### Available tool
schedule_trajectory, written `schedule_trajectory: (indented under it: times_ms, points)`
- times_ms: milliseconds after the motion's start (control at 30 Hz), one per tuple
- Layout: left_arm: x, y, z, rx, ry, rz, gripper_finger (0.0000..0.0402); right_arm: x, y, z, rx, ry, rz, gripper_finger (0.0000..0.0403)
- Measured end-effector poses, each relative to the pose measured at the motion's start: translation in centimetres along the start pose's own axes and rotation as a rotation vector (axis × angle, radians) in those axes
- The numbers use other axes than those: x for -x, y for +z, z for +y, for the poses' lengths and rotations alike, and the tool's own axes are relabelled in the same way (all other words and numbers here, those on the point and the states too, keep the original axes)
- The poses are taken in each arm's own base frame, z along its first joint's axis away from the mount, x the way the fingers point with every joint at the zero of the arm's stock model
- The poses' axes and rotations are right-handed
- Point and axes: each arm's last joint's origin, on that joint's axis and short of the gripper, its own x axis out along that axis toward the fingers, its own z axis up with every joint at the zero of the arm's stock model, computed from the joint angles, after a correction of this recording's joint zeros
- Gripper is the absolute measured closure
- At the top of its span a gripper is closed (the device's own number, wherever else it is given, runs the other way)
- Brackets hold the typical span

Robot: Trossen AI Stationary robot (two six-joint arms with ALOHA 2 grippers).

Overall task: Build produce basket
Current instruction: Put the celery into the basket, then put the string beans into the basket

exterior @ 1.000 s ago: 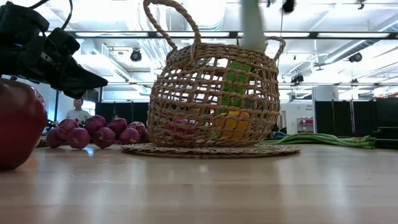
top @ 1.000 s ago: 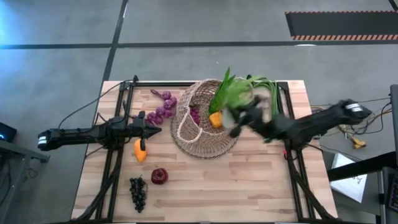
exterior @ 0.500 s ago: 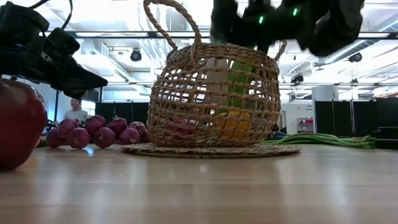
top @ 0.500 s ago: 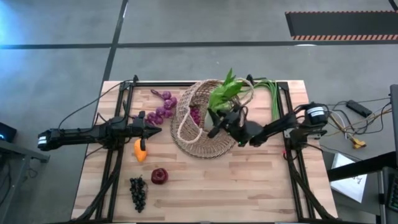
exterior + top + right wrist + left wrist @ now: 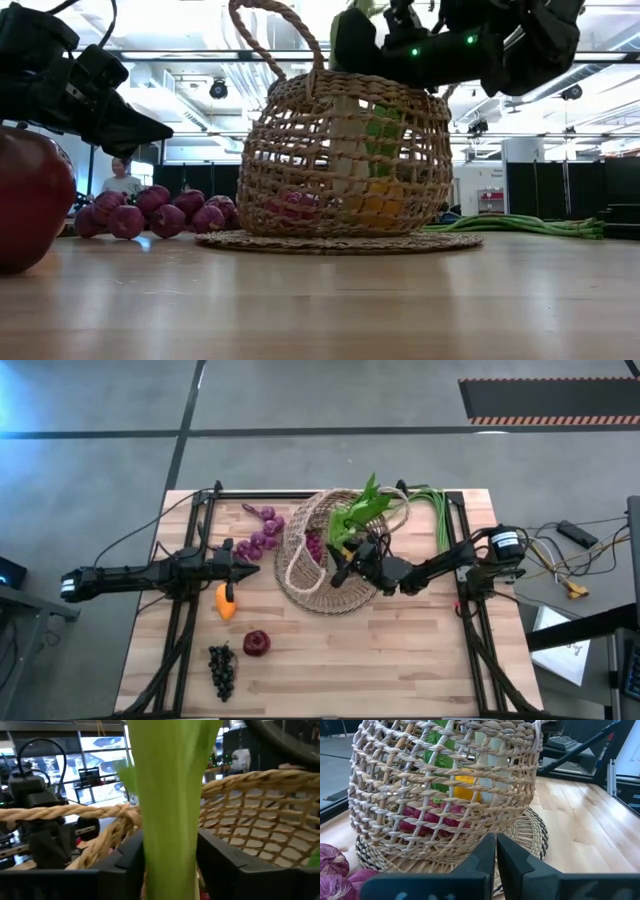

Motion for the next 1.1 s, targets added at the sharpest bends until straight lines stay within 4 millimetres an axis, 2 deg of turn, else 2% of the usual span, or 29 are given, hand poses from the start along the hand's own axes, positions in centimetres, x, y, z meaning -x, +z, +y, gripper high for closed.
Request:
schedule_trajectory:
  times_ms: [200, 433, 800, 900, 967, 1100]
  points:
    - [0.0, 0.0, 0.0, 0.0, 0.0, 0.0, 0.0402, 0.3, 1.1, -0.1, 0.031, 0.009, 0.047, 0.018]
    - [0.0, 0.0, 0.0, 0.0, 0.0, 0.0, 0.0402, 2.1, 5.1, -1.0, 0.029, 0.082, 0.155, 0.0146]
    - [0.0, 0.0, 0.0, 0.0, 0.0, 0.0, 0.0402, 7.7, 11.2, -3.5, -0.004, 0.159, 0.29, 0.0163]
    - [0.0, 0.0, 0.0, 0.0, 0.0, 0.0, 0.0402, 9.4, 11.8, -4.2, -0.056, 0.17, 0.362, 0.0169]
    - [0.0, 0.0, 0.0, 0.0, 0.0, 0.0, 0.0402, 10.5, 11.8, -5.1, -0.077, 0.152, 0.477, 0.0172]
    - [0.0, 0.0, 0.0, 0.0, 0.0, 0.0, 0.0402, 12.7, 11.3, -7.4, -0.115, -0.042, 0.755, 0.0173]
